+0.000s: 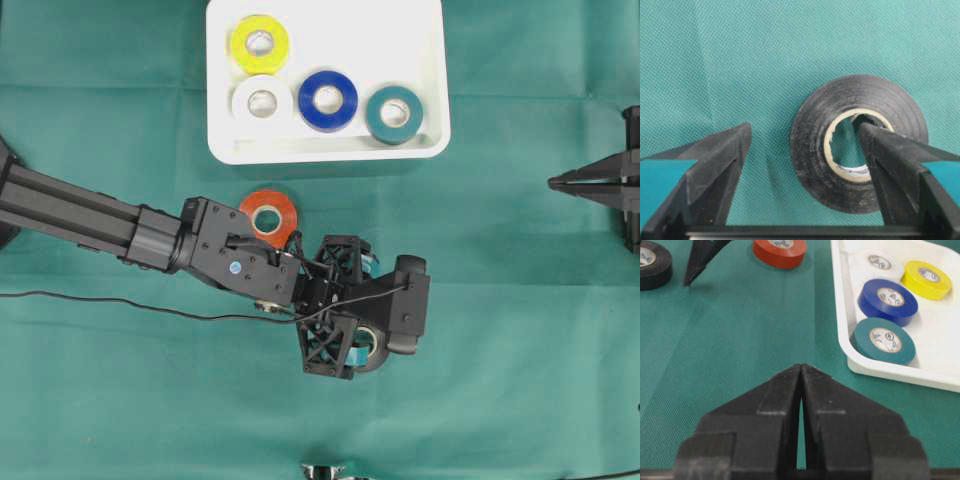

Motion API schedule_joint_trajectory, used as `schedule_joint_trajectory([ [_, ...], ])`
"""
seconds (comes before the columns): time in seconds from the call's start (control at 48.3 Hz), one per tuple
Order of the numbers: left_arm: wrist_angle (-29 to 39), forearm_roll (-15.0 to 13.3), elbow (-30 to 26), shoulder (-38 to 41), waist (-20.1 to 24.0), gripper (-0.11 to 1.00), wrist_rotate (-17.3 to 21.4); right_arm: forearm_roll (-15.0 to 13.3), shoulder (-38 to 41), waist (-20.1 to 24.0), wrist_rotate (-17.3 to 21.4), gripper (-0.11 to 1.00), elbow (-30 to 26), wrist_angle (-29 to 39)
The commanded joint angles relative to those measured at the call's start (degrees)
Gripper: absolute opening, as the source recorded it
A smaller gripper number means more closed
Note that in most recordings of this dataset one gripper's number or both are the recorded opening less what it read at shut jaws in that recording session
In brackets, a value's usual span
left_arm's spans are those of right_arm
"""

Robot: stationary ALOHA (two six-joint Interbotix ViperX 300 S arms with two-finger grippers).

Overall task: Put the tape into the white case with the left arm.
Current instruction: 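Grasp the black tape roll through its hole with the left gripper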

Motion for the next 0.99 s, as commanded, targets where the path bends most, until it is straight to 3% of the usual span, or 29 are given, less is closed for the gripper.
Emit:
schedule_joint_trajectory([
  [0.0, -0.1, -0.1, -1.0, -0.9, -0.2, 0.84, 0.0, -0.1, 0.9, -0.1, 0.1, -0.09, -0.4, -0.6],
  [0.228, 1.3, -0.1, -0.9, -0.3, -0.6, 0.24, 0.1, -0.1, 0.9, -0.1, 0.1, -0.09, -0.4, -0.6],
  [0.622, 1.8, 0.0, -0.9, -1.3, -1.1, 0.24, 0.3, -0.1, 0.9, -0.1, 0.1, -0.09, -0.4, -0.6],
  [0.974, 4.4, 0.3, 1.1, -8.8, -1.1, 0.24, 0.8, -0.1, 0.9, -0.1, 0.1, -0.09, -0.4, -0.6],
])
